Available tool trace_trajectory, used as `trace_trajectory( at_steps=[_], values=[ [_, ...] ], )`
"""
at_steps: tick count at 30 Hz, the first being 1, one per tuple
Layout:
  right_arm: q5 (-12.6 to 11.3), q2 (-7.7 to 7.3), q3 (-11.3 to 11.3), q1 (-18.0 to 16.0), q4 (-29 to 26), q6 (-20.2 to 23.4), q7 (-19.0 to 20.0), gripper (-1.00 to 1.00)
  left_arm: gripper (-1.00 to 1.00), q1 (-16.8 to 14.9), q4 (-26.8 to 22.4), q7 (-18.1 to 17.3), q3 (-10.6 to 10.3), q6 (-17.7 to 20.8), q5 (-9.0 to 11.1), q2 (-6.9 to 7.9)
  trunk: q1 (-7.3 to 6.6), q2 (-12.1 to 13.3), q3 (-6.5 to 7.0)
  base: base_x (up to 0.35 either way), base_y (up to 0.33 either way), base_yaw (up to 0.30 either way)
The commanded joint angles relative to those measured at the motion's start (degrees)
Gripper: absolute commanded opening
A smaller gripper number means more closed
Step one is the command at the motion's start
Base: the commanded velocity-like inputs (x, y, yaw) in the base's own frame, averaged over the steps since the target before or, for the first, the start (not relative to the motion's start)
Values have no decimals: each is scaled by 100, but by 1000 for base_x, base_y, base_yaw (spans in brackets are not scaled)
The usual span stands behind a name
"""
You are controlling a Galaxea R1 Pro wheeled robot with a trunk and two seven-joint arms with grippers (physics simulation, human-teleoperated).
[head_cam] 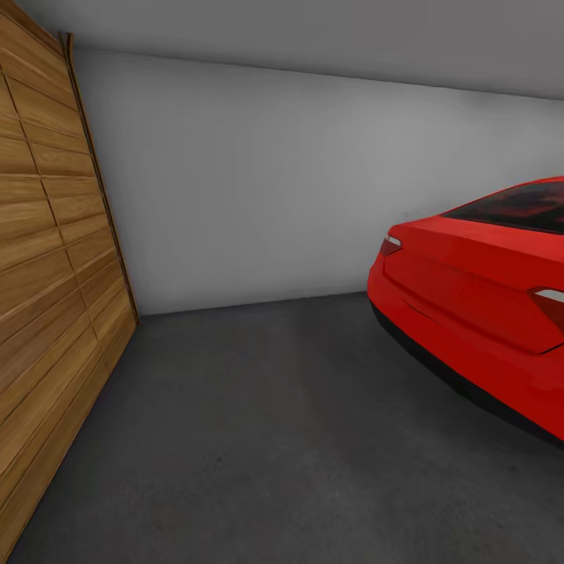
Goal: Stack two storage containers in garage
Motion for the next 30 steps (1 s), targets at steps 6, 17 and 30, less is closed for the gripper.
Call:
trace_trajectory(
  at_steps=[6, 17, 30],
  values=[
    [-3, 162, 2, -165, -4, 8, -5, 100, 100, 140, 9, -9, 2, -19, -9, -162, 0, -2, -3, 0, 0, 0],
    [0, 325, -11, -524, 8, 17, -9, 100, 100, 236, -9, -9, 5, -44, -11, -462, 0, -2, -3, 0, 0, 0],
    [9, 312, -19, -528, -77, -57, -9, 100, 100, 237, -8, 6, 1, -58, -28, -547, 0, -2, -3, 0, 0, 0]
  ],
)
